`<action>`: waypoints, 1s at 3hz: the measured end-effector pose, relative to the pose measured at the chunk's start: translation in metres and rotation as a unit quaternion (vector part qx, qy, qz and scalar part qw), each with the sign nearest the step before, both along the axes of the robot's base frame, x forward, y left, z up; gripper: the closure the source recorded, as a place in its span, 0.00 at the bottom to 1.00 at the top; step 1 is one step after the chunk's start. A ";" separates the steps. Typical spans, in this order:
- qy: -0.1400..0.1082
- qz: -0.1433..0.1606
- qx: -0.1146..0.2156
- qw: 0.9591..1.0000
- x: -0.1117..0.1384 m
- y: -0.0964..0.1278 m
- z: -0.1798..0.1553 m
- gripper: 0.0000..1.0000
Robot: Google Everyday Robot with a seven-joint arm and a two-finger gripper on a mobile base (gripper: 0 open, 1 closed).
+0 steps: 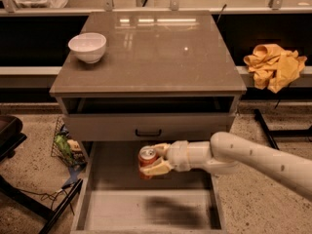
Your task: Pick coke can from middle drawer and place on counter
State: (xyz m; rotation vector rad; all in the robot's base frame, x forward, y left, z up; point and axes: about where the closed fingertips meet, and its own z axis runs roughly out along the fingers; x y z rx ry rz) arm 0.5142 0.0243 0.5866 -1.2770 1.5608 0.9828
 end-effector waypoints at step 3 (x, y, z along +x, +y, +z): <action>0.024 -0.109 0.017 0.994 0.049 -0.097 0.139 1.00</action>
Offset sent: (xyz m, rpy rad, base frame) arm 0.0594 -0.1192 0.1588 0.0308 0.0784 -0.2590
